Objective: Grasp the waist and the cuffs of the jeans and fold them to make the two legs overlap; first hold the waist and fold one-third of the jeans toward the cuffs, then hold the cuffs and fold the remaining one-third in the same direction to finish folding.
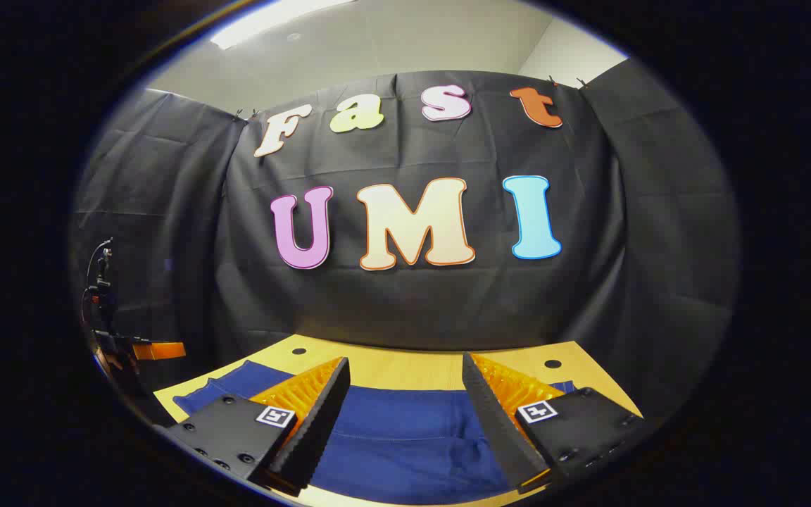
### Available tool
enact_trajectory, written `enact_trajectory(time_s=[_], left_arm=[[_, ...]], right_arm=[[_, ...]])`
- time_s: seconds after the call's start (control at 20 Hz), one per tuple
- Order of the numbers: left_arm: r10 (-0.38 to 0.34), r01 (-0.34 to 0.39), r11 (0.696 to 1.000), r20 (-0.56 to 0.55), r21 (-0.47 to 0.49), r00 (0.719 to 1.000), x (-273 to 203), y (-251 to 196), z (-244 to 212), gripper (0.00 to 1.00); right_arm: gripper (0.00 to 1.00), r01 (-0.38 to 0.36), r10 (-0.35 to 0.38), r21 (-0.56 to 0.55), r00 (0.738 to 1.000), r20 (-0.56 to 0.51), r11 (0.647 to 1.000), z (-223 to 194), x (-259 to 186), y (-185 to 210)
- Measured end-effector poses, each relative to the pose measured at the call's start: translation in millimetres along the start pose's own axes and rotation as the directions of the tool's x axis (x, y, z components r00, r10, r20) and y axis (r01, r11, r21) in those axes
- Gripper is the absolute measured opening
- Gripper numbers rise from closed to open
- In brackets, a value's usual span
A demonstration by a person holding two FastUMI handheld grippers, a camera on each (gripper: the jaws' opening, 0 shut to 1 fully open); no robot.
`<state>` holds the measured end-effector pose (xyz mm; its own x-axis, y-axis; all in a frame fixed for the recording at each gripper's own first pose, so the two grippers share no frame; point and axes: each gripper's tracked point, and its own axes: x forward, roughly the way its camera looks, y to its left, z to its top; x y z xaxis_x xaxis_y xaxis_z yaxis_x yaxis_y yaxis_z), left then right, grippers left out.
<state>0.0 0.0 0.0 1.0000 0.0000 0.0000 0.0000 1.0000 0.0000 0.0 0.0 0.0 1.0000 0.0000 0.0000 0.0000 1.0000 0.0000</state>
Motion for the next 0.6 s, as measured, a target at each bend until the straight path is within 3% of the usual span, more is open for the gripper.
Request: enact_trajectory(time_s=[0.6], left_arm=[[-0.02,0.025,0.998,-0.077,0.061,0.997,-5,17,-26,0.94]], right_arm=[[0.99,0.011,-0.012,-0.014,0.999,-0.04,1.0,-14,-7,9]])
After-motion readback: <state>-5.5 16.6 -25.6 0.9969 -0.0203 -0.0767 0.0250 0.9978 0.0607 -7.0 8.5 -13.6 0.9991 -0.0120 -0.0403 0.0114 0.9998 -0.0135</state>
